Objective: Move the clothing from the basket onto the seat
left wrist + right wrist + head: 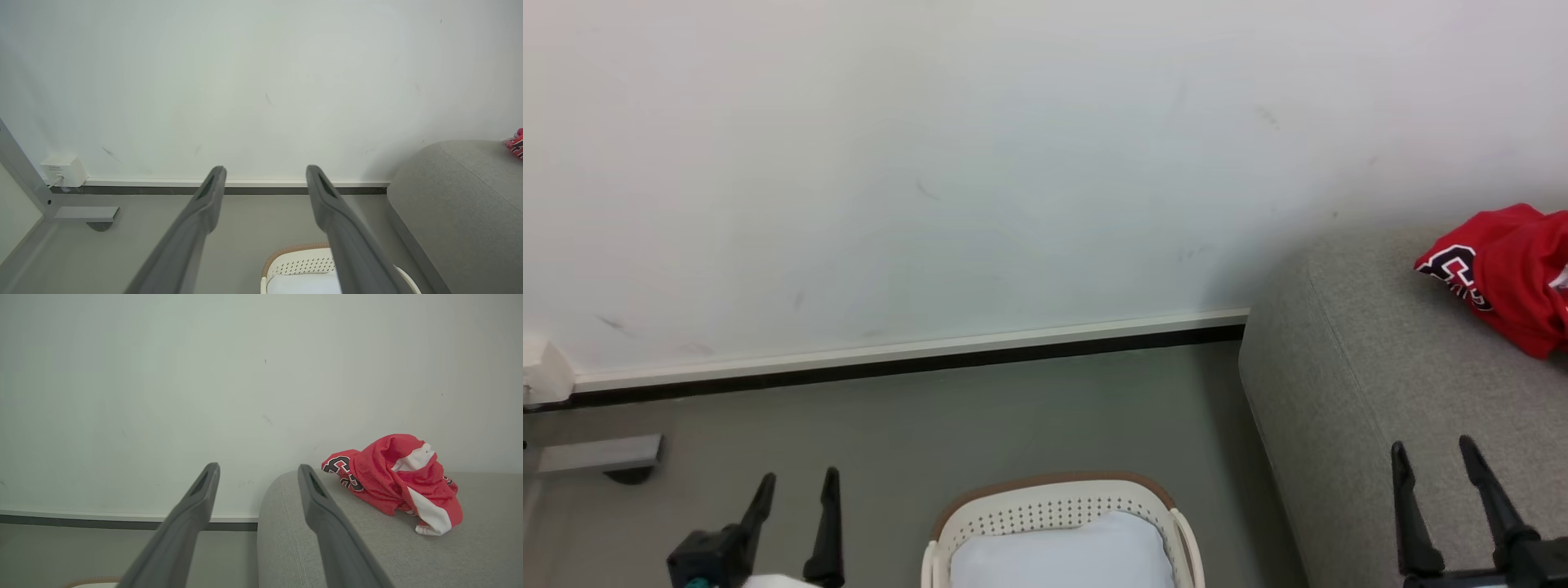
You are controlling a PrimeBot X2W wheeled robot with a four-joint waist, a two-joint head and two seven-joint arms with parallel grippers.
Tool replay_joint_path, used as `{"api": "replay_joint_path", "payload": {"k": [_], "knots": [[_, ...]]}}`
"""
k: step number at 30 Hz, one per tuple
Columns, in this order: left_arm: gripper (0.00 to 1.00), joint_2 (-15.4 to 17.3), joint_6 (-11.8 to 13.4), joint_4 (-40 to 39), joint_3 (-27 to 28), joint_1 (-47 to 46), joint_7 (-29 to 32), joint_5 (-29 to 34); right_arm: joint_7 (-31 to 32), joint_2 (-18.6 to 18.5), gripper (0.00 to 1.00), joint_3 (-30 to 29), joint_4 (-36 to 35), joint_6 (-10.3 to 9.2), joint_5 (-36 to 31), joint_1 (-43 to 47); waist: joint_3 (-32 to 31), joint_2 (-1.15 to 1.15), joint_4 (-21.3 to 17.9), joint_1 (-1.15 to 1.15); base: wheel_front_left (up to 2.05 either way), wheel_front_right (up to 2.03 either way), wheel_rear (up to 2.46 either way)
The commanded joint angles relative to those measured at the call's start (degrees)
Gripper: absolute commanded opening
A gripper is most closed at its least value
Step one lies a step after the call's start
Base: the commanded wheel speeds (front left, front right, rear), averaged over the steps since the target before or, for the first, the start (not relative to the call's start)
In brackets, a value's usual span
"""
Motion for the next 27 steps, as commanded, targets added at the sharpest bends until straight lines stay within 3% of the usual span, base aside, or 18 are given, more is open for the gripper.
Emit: {"api": "replay_joint_path", "payload": {"k": [1, 14, 27], "knots": [[1.00, -0.3, -0.7, -0.4, 1.3, 2.0, 0.0, 1.2, 0.0, 0.2, 1.00, 0.8, -0.3, -0.15, 0.2, 2.1, -1.2, 0.00, 1.4, 0.03, 0.00, 0.00, 0.00], [1.00, -4.0, -5.4, -0.6, 10.0, 7.2, -0.1, 7.4, 0.0, 0.8, 1.00, 5.4, 2.2, -0.15, 3.7, 7.0, -2.2, 0.00, 1.9, 0.03, 0.00, 0.00, 0.00], [1.00, -7.8, -8.7, 0.6, 13.8, 6.9, -0.1, 11.5, 0.0, 0.8, 1.00, 6.4, 3.4, -0.15, 3.4, 5.3, -2.2, 0.00, 2.8, 0.03, 0.00, 0.00, 0.00]]}}
